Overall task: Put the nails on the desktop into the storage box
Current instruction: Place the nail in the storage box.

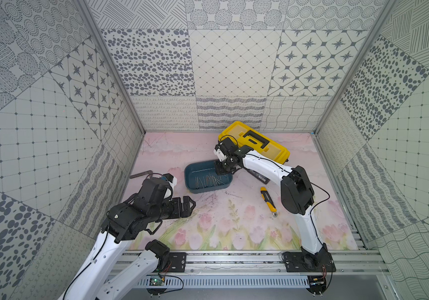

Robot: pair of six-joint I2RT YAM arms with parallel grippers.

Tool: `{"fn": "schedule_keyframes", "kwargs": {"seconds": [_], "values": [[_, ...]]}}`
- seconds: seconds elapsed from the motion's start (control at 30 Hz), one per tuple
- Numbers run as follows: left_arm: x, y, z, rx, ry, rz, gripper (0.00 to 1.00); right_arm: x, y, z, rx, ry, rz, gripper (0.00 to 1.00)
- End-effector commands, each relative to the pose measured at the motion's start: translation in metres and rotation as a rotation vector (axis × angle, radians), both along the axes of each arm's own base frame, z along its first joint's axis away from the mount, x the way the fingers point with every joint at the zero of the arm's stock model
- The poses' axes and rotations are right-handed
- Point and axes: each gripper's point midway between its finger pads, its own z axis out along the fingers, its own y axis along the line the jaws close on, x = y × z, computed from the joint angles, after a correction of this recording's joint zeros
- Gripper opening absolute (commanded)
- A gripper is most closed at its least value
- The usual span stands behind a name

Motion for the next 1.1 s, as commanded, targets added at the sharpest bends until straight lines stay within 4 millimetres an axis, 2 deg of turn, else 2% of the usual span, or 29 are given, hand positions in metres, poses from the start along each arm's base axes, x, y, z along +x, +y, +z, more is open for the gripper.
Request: {"fn": "schedule_keyframes", "kwargs": {"seconds": [0.0,0.33,0.53,0.67,0.87,1.07], "values": [[-0.006,-0.007,-0.008,0.026,0.063,-0.088,1.0,0.007,0.0,-0.003,-0.026,-0.03,0.007,0.08],[0.008,-0.02,-0.012,0.009,0.077,-0.126,1.0,0.005,-0.001,-0.02,-0.05,-0.007,-0.002,0.18],[0.018,-0.025,-0.011,0.016,0.055,-0.151,0.99,0.005,0.001,-0.019,-0.045,-0.002,-0.001,0.23],[0.024,-0.029,-0.006,0.018,0.007,-0.185,1.0,0.005,0.004,0.004,-0.006,-0.025,-0.003,0.24],[0.03,-0.033,-0.004,0.05,-0.037,-0.259,1.0,0.002,0.005,0.058,0.078,-0.085,-0.003,0.25],[0.034,-0.046,-0.003,0.052,-0.087,-0.388,1.0,-0.011,-0.008,0.11,0.138,-0.15,-0.013,0.26]]}}
